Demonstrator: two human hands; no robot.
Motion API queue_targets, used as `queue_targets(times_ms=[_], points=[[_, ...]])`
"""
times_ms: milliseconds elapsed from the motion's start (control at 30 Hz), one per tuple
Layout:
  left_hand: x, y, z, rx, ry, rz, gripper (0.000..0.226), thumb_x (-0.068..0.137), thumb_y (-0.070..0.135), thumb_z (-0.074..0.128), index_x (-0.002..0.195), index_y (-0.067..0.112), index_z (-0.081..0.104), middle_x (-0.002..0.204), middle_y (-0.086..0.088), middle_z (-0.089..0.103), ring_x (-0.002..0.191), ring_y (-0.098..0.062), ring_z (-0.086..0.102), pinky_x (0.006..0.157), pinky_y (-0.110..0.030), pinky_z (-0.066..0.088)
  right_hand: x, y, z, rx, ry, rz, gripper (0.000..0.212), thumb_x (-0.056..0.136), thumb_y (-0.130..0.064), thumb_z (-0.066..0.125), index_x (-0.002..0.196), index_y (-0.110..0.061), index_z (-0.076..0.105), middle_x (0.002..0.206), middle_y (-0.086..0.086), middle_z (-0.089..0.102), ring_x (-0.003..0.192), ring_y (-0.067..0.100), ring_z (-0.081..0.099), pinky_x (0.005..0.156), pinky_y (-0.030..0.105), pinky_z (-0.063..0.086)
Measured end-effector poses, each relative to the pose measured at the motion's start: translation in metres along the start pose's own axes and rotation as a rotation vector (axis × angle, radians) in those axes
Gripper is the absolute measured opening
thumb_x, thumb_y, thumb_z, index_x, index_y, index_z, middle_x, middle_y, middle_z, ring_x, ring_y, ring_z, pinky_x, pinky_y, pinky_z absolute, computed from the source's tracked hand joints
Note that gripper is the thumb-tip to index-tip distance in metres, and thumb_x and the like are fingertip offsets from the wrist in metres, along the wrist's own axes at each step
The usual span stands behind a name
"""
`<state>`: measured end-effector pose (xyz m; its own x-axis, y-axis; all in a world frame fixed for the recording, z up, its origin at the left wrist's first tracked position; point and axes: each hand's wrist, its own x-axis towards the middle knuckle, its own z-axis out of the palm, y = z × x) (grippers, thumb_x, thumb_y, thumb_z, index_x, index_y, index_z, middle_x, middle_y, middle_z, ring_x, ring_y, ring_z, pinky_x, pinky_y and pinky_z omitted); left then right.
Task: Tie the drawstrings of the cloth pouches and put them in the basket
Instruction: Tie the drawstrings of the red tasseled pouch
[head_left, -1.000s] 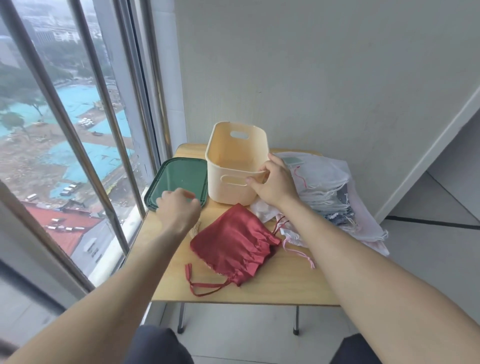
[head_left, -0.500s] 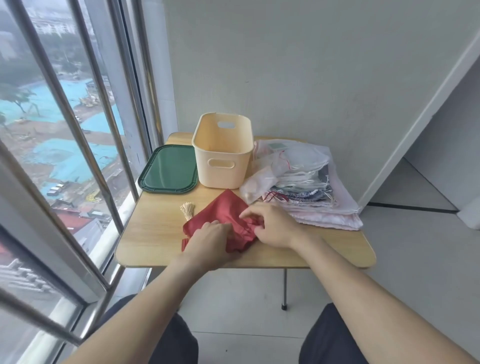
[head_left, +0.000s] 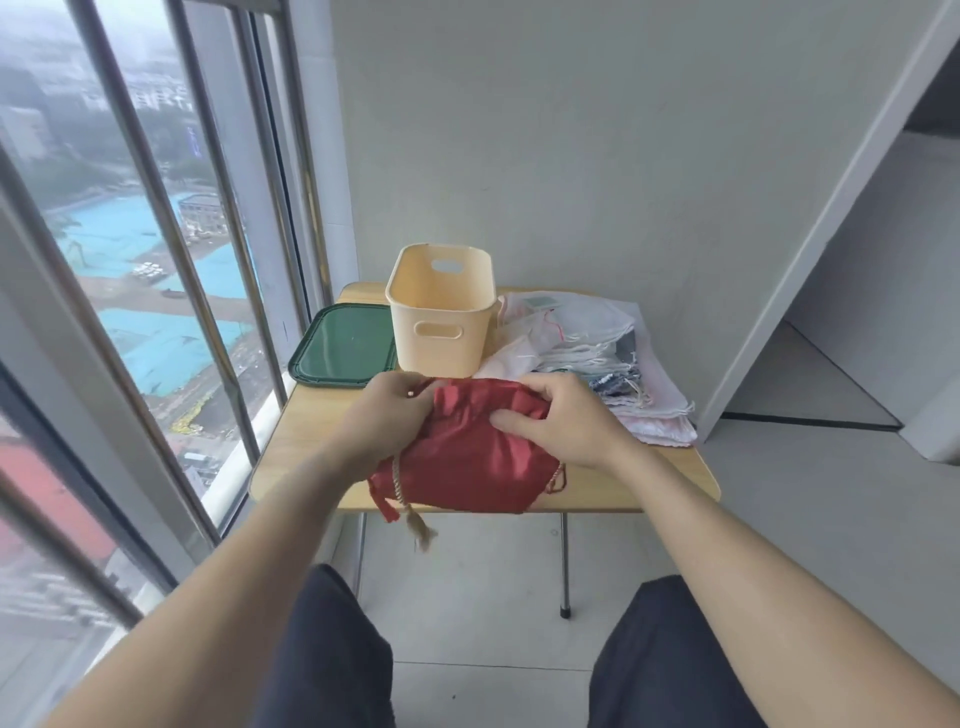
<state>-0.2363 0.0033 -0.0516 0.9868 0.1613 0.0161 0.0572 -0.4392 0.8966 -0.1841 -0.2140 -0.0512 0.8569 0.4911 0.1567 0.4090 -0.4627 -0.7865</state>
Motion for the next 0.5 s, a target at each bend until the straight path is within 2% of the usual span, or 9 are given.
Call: queue_targets(times_ms=[33, 100, 133, 200, 267, 300, 367, 433, 500], points=[[-0.002, 0.0, -0.001, -0.01, -0.04, -0.014, 0.036, 0.099, 0.04, 0.055, 0.081, 0.015, 0.074, 0.075, -0.002, 0.073, 0.075, -0.021, 0.068, 0.081, -0.038, 0.055, -0.005, -0.002, -0.006, 0.059, -0.052, 0.037, 0.013, 0.084, -0.024, 0.082, 0.086, -0.015, 0.074, 0.083, 0.007, 0.076, 0.072, 0.012, 0.069, 0.068, 0.03, 0.053], [-0.004, 0.0, 0.002, 0.053, -0.115, -0.01, 0.054, 0.099, 0.051, 0.05, 0.072, 0.007, 0.067, 0.063, 0.0, 0.063, 0.063, -0.017, 0.057, 0.073, -0.033, 0.05, -0.012, 0.0, -0.014, 0.08, -0.141, 0.099, 0.018, 0.083, -0.027, 0.084, 0.092, -0.014, 0.077, 0.092, 0.0, 0.078, 0.082, 0.016, 0.075, 0.073, 0.031, 0.057], [-0.006, 0.001, 0.005, 0.109, -0.149, -0.001, 0.061, 0.099, 0.056, 0.046, 0.067, 0.005, 0.06, 0.059, 0.001, 0.055, 0.057, -0.015, 0.051, 0.067, -0.03, 0.045, -0.016, 0.003, -0.018, 0.049, -0.172, 0.123, 0.019, 0.082, -0.03, 0.084, 0.09, -0.014, 0.078, 0.09, -0.005, 0.078, 0.079, 0.012, 0.075, 0.07, 0.027, 0.056], [-0.005, -0.002, 0.012, 0.214, -0.218, 0.026, 0.065, 0.094, 0.067, 0.038, 0.061, 0.011, 0.049, 0.056, 0.001, 0.045, 0.052, -0.014, 0.043, 0.06, -0.029, 0.039, -0.023, 0.012, -0.023, 0.004, -0.206, 0.152, 0.016, 0.082, -0.033, 0.083, 0.074, -0.022, 0.074, 0.068, -0.012, 0.073, 0.06, 0.0, 0.065, 0.058, 0.015, 0.045], [0.0, -0.007, 0.02, 0.28, -0.294, 0.053, 0.066, 0.086, 0.076, 0.035, 0.061, 0.016, 0.047, 0.056, 0.002, 0.044, 0.051, -0.014, 0.042, 0.057, -0.028, 0.038, -0.025, 0.025, -0.028, -0.025, -0.182, 0.177, 0.025, 0.082, -0.035, 0.083, 0.065, -0.027, 0.067, 0.056, -0.014, 0.065, 0.051, 0.0, 0.056, 0.053, 0.014, 0.039], [0.003, -0.009, 0.022, 0.276, -0.34, 0.07, 0.066, 0.083, 0.077, 0.039, 0.062, 0.016, 0.052, 0.055, 0.004, 0.048, 0.049, -0.012, 0.044, 0.054, -0.027, 0.04, -0.025, 0.031, -0.029, -0.037, -0.16, 0.187, 0.025, 0.082, -0.037, 0.084, 0.065, -0.026, 0.068, 0.058, -0.011, 0.066, 0.051, 0.004, 0.056, 0.054, 0.017, 0.04], [0.018, -0.014, 0.026, 0.217, -0.445, 0.103, 0.062, 0.079, 0.075, 0.058, 0.078, 0.014, 0.068, 0.065, 0.003, 0.065, 0.057, -0.01, 0.056, 0.058, -0.03, 0.047, -0.017, 0.045, -0.033, -0.041, -0.108, 0.207, 0.021, 0.081, -0.04, 0.084, 0.076, -0.021, 0.074, 0.071, -0.003, 0.074, 0.062, 0.013, 0.067, 0.061, 0.029, 0.05], [0.032, -0.018, 0.024, 0.183, -0.498, 0.155, 0.046, 0.078, 0.059, 0.075, 0.091, 0.015, 0.074, 0.081, -0.003, 0.074, 0.069, -0.011, 0.062, 0.068, -0.032, 0.05, -0.007, 0.054, -0.036, -0.043, -0.052, 0.213, 0.024, 0.08, -0.041, 0.084, 0.083, -0.019, 0.076, 0.08, 0.0, 0.078, 0.075, 0.021, 0.074, 0.072, 0.04, 0.056], [0.052, -0.025, 0.024, 0.151, -0.445, 0.175, 0.03, 0.084, 0.038, 0.077, 0.088, 0.009, 0.072, 0.076, -0.002, 0.072, 0.066, -0.01, 0.06, 0.066, -0.032, 0.049, 0.009, 0.065, -0.04, -0.034, 0.0, 0.207, 0.026, 0.078, -0.042, 0.085, 0.08, -0.019, 0.074, 0.076, -0.002, 0.076, 0.069, 0.015, 0.07, 0.069, 0.036, 0.052]])
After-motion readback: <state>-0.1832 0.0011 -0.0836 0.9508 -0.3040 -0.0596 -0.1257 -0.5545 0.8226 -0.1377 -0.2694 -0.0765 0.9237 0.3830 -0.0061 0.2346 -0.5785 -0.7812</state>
